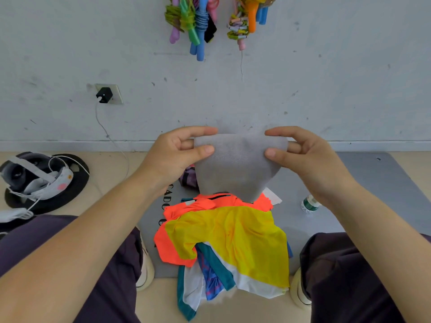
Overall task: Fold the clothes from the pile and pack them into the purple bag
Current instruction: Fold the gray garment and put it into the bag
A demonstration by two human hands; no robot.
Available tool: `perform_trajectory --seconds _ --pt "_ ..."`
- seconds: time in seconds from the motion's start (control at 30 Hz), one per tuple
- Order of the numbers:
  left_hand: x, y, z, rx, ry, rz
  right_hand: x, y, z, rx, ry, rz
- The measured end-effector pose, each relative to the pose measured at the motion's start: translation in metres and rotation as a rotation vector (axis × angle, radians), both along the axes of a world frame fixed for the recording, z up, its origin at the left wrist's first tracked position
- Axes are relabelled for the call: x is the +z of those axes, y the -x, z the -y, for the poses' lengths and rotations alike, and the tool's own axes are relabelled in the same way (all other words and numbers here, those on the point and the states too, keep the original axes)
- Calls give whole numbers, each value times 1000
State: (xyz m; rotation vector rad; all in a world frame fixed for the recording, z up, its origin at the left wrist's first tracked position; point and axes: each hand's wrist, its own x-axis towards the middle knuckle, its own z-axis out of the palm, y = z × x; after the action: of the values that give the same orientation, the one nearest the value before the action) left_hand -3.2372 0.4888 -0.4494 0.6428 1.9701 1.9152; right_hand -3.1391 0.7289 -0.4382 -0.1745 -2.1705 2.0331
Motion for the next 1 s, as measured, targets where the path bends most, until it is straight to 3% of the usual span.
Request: perform_trajectory --seconds 0.1,0.3,0.37,0.43,0.53,0.7,0.83,0.93,1.0 --pt "-5 3 0 33 97 -89 -1 2 0 -66 -195 10" --pt "-8 6 -2 163 367 -325 -1 1 5 -145 -840 1" --pt "-7 9 0 196 428 -407 -1 2 3 -110 -913 4" --pt "-7 12 2 156 421 -393 -1 4 1 -72 -806 53" --pt "-3 9 4 -69 197 -137 -3 2 3 -28 -431 116" --pt "5 1 0 -164 -144 217 -2 3 12 -90 -166 -16" --pt "0 -11 -6 -356 -48 359 -1 4 13 -124 -71 -51" --pt "-1 -13 -9 -273 -44 402 -2 4 10 -56 121 24" --pt "1 -10 -6 -254 -94 421 -2 3 5 123 162 124"
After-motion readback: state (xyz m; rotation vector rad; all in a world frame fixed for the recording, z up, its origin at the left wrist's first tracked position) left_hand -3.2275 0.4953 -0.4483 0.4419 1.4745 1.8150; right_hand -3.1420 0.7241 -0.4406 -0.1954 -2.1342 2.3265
